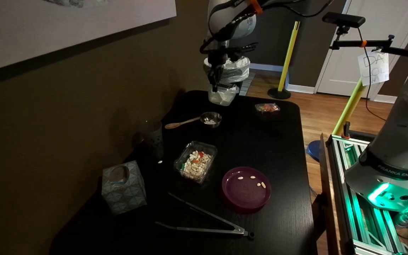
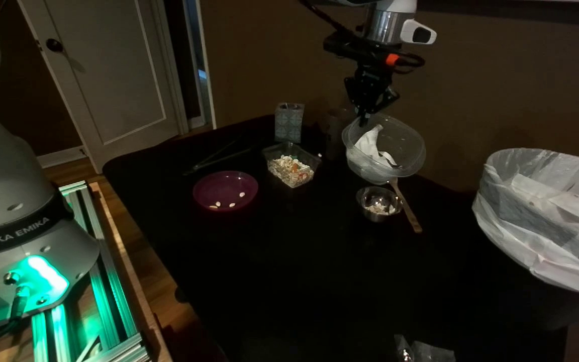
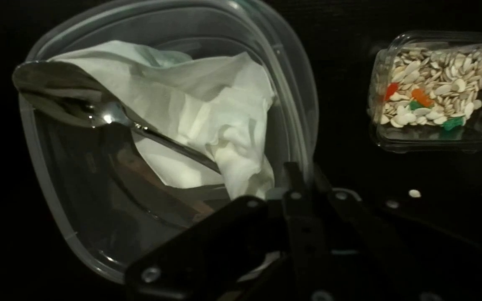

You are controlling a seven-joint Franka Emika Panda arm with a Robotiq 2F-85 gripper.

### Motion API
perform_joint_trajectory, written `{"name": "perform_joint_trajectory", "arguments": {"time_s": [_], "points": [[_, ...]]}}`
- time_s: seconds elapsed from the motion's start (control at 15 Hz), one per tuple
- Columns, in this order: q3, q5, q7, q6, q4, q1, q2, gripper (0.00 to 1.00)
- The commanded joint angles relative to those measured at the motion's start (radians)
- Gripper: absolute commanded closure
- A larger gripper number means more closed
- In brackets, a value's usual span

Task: Place the small silver bowl on the purple lid

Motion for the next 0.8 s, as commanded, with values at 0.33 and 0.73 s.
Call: {"name": "perform_joint_trajectory", "arguments": {"time_s": [0.33, 0.73], "points": [[-0.154, -0.175, 0.402, 0.387, -0.310, 0.023, -0.087, 0.98], [-0.246, -0.233, 0.616, 0.539, -0.332, 0.047, 0.044, 0.98]]}}
